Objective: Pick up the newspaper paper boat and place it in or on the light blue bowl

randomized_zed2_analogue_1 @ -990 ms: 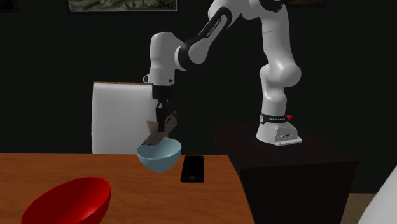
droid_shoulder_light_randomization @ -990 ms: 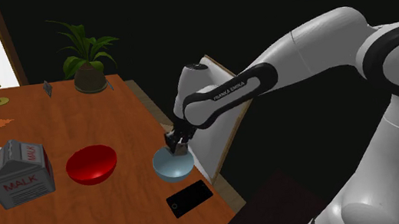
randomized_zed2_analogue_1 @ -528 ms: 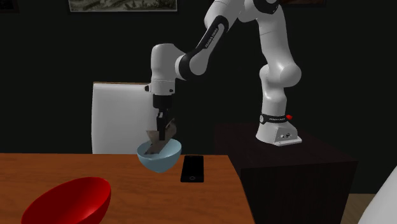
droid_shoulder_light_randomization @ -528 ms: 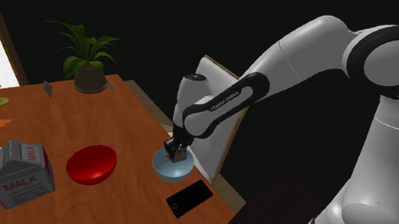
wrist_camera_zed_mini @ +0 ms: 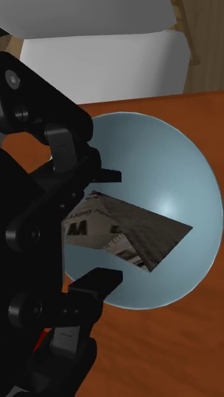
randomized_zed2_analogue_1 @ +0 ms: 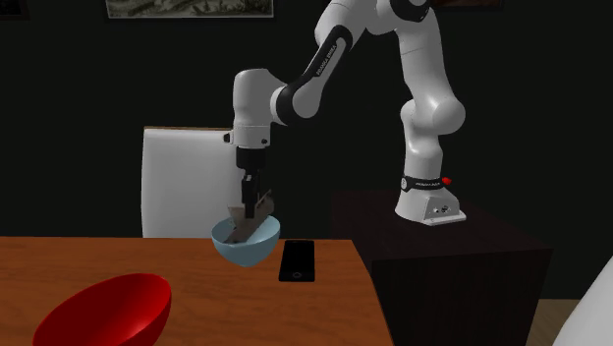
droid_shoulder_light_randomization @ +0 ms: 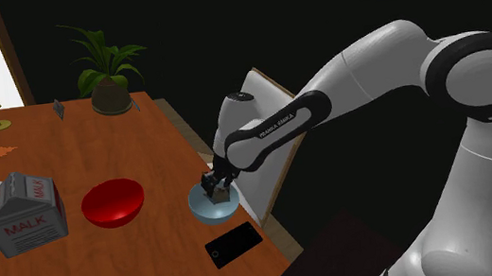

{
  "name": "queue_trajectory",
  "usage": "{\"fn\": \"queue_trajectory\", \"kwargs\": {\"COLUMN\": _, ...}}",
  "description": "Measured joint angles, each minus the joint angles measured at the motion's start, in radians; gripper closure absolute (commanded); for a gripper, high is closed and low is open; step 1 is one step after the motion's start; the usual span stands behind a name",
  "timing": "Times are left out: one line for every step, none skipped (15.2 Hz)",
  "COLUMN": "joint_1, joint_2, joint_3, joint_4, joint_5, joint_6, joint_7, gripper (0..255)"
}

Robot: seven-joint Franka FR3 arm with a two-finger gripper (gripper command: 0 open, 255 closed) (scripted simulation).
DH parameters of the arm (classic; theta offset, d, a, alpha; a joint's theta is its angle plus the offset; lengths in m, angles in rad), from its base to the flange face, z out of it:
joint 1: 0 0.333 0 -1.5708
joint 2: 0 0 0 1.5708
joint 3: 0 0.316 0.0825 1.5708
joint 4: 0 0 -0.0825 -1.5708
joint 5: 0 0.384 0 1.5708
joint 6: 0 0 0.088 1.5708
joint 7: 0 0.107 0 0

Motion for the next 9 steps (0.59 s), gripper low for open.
{"fn": "queue_trajectory", "kwargs": {"joint_1": 0.000, "joint_2": 0.000, "joint_3": 0.000, "joint_4": 0.000, "joint_5": 0.000, "joint_6": 0.000, "joint_7": 0.000, "gripper": 0}}
{"fn": "queue_trajectory", "kwargs": {"joint_1": 0.000, "joint_2": 0.000, "joint_3": 0.000, "joint_4": 0.000, "joint_5": 0.000, "joint_6": 0.000, "joint_7": 0.000, "gripper": 0}}
{"fn": "queue_trajectory", "kwargs": {"joint_1": 0.000, "joint_2": 0.000, "joint_3": 0.000, "joint_4": 0.000, "joint_5": 0.000, "joint_6": 0.000, "joint_7": 0.000, "gripper": 0}}
{"fn": "queue_trajectory", "kwargs": {"joint_1": 0.000, "joint_2": 0.000, "joint_3": 0.000, "joint_4": 0.000, "joint_5": 0.000, "joint_6": 0.000, "joint_7": 0.000, "gripper": 0}}
{"fn": "queue_trajectory", "kwargs": {"joint_1": 0.000, "joint_2": 0.000, "joint_3": 0.000, "joint_4": 0.000, "joint_5": 0.000, "joint_6": 0.000, "joint_7": 0.000, "gripper": 0}}
{"fn": "queue_trajectory", "kwargs": {"joint_1": -0.002, "joint_2": -0.011, "joint_3": 0.002, "joint_4": 0.002, "joint_5": 0.005, "joint_6": -0.013, "joint_7": -0.003, "gripper": 0}}
{"fn": "queue_trajectory", "kwargs": {"joint_1": -0.006, "joint_2": -0.036, "joint_3": 0.007, "joint_4": -0.001, "joint_5": 0.016, "joint_6": -0.033, "joint_7": -0.010, "gripper": 0}}
{"fn": "queue_trajectory", "kwargs": {"joint_1": -0.013, "joint_2": -0.066, "joint_3": 0.012, "joint_4": 0.000, "joint_5": 0.030, "joint_6": -0.062, "joint_7": -0.022, "gripper": 0}}
{"fn": "queue_trajectory", "kwargs": {"joint_1": -0.014, "joint_2": -0.085, "joint_3": 0.015, "joint_4": 0.005, "joint_5": 0.038, "joint_6": -0.085, "joint_7": -0.024, "gripper": 0}}
